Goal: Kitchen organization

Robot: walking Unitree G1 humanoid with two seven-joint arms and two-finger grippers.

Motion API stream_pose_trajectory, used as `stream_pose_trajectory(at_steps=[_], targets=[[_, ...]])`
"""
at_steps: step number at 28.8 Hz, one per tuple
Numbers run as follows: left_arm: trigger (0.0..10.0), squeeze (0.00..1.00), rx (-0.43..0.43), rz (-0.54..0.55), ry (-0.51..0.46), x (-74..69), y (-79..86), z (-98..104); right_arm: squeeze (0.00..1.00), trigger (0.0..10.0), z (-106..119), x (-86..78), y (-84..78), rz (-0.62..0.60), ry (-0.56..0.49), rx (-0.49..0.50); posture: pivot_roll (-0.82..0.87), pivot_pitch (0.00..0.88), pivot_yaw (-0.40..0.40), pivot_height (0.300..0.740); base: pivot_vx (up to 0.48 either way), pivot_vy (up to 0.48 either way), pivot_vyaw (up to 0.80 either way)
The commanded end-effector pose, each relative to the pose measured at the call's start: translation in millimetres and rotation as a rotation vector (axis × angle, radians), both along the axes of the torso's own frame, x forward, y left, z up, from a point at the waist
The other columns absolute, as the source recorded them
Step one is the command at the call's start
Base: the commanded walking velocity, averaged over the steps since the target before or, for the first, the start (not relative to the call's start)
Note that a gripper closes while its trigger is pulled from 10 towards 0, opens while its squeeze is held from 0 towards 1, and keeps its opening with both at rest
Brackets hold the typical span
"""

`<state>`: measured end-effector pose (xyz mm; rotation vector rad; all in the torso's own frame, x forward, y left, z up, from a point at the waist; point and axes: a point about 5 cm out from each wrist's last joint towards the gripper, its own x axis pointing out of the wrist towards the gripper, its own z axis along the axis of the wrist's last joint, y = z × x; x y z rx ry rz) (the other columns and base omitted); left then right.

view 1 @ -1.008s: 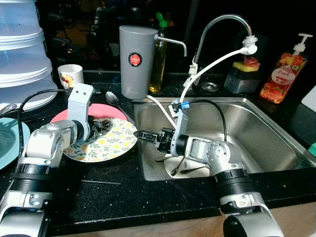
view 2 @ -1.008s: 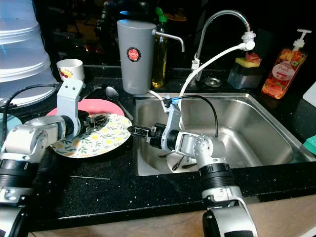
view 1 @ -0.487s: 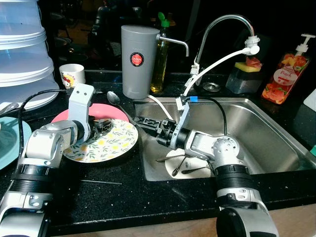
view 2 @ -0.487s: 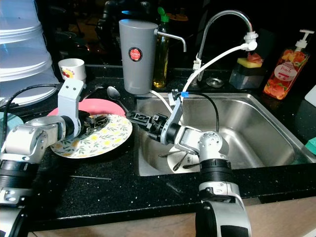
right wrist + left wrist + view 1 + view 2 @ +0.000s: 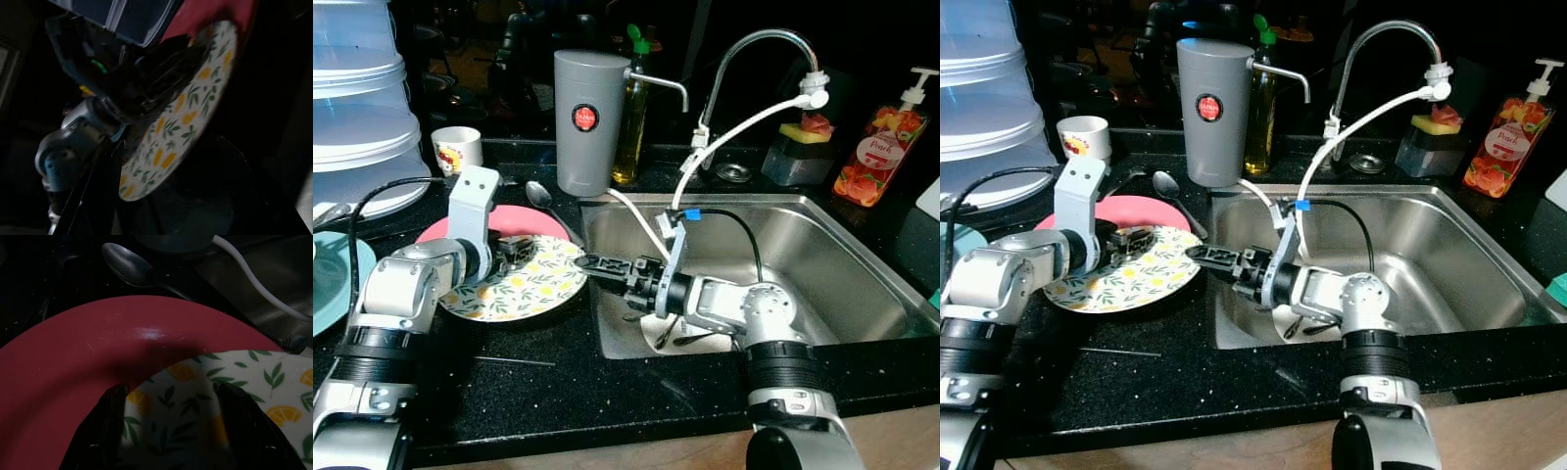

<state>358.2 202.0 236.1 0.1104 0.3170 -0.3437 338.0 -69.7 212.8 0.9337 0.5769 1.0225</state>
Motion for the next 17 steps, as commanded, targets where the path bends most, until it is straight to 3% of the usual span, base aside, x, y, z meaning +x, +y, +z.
stream_pose_trajectory(at_steps=[1, 12, 13, 16, 17], targets=[[10.0, 0.0, 0.017, 0.006, 0.044, -2.2, 2.6, -10, 0.0, 10.0, 5, -1.9, 0.3, 0.012, -0.01, 0.011, 0.06, 0.021, -0.081, 0.74, 0.0, 0.0, 0.0], [10.0, 0.0, 0.027, 0.007, 0.045, -1.1, 3.1, -10, 0.0, 10.0, 4, -17.0, 22.0, 0.122, 0.011, 0.018, 0.06, 0.024, -0.079, 0.74, 0.0, 0.0, 0.0], [10.0, 0.0, 0.027, 0.007, 0.046, -1.1, 2.9, -10, 0.0, 9.0, 4, -18.6, 24.4, 0.132, 0.013, 0.019, 0.06, 0.024, -0.079, 0.74, 0.0, 0.0, 0.0], [10.0, 0.0, 0.026, 0.007, 0.046, -1.2, 2.8, -10, 0.0, 9.0, 4, -19.7, 25.6, 0.137, 0.016, 0.019, 0.06, 0.024, -0.079, 0.74, 0.0, 0.0, 0.0], [10.0, 0.0, 0.027, 0.007, 0.046, -1.0, 3.0, -10, 0.0, 1.3, 4, -20.3, 26.9, 0.14, 0.017, 0.02, 0.06, 0.023, -0.08, 0.74, 0.0, 0.0, 0.0]])
